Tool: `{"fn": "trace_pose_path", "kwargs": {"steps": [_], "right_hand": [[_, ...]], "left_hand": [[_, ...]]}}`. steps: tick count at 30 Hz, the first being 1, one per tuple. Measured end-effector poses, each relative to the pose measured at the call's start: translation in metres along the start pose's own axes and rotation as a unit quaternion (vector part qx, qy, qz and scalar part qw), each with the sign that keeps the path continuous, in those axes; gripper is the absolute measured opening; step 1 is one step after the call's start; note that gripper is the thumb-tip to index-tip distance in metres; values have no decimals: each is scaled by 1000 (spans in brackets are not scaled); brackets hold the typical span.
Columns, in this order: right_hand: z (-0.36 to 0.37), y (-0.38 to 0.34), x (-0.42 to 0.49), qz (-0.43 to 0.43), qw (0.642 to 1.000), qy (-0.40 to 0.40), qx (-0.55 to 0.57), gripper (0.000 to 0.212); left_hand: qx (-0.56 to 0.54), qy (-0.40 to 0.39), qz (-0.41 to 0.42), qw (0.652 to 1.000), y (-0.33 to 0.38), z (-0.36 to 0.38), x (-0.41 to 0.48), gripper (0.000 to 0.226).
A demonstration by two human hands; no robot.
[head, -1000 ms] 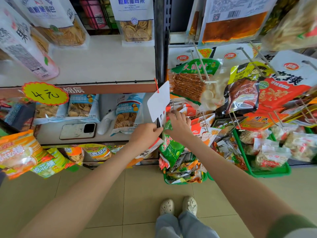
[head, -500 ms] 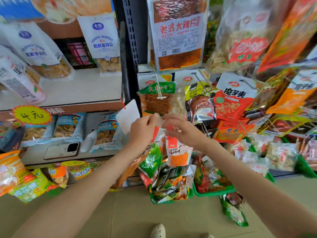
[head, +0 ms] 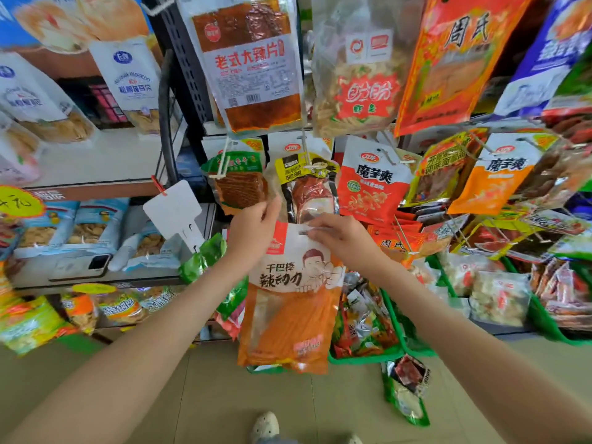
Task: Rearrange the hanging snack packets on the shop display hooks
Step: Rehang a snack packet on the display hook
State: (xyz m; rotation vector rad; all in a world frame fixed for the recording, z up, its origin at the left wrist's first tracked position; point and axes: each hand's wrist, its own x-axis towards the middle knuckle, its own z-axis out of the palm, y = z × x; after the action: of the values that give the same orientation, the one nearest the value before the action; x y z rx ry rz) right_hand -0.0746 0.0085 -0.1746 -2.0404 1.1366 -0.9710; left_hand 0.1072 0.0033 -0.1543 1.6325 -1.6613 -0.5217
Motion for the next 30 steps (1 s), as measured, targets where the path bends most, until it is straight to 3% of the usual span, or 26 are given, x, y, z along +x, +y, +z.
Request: {"fn": "trace_pose_path", "kwargs": {"steps": [7,12,17,23,28,30], "right_hand": [[1,39,-22,24,997,-49,-54,11],[27,81,-28,60,987,-101,-108,12],[71,106,-17,77,986,-104,-103,16],[138,131,8,117,983,-83,-118,14],[187,149,20,144,978,-69,-137,17],[199,156,24,159,974,-65,-148,16]], "left_hand": [[62,-165,-73,982,-30,27,-11,66],[161,-193,-68,965,-81,48,-16,38],[223,-191,-61,954,-137,62,-16,37],[435,-255,47,862,-195,71,9,48],[617,-312,78,719,-227,77,29,58],[647,-314,79,691,-235,81,29,61]]}}
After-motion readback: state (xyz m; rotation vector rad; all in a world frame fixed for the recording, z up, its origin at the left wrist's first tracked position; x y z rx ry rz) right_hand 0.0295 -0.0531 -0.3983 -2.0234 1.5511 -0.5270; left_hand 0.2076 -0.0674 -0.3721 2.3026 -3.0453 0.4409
